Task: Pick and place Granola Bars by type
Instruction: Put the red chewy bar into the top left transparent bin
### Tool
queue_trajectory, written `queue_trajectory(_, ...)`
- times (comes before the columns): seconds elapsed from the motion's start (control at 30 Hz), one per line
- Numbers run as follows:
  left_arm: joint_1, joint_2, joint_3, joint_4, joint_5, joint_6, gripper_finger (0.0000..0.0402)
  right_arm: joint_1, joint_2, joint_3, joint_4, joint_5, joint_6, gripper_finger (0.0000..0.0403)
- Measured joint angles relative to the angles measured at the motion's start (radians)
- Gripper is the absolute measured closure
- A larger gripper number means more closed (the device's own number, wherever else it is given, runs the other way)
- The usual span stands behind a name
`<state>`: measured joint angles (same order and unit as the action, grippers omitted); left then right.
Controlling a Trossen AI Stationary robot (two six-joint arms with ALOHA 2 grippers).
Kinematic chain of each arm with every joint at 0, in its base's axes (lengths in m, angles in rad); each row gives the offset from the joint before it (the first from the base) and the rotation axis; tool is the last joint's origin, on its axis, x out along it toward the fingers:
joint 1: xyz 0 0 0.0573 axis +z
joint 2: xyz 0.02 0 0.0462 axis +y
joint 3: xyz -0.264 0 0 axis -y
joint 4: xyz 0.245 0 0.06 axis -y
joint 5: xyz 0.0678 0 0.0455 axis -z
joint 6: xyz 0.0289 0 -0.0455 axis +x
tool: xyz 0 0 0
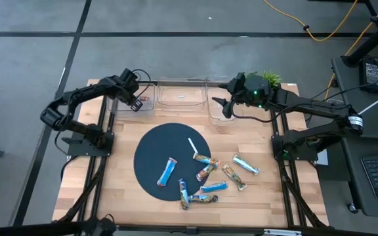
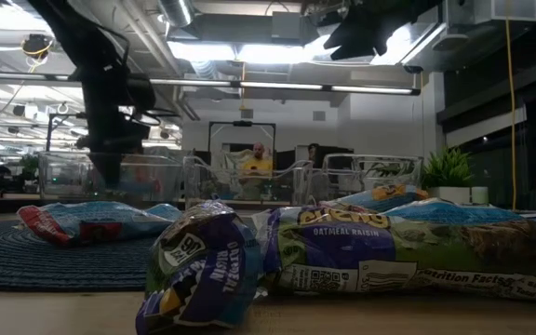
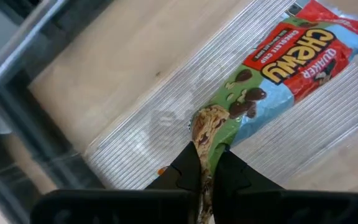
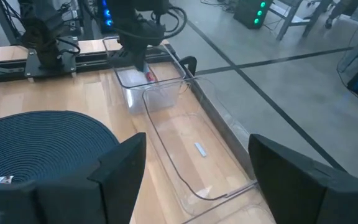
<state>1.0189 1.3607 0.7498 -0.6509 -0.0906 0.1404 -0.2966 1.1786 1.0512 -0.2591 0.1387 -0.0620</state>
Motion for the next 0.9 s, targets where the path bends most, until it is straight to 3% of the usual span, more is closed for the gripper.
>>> queue_trajectory(0.37,-0.001,0.024,0.001,0.002,0.015,0.001,0.0381,0.000,0.000,0.000,0.000,0.000,-0.003,0.0118)
queue_trajectory(0.63,-0.001,-0.011,0.007,-0.011,-0.002,-0.004,0.0334,0.000,0.000,0.000,0.000,0.000,-0.027,0.0118)
queue_trajectory(0.9,-0.016,-0.100,0.159,-0.108,0.056,-0.004,0.0288,0.000,0.000,0.000,0.000,0.000,-0.029,0.0118)
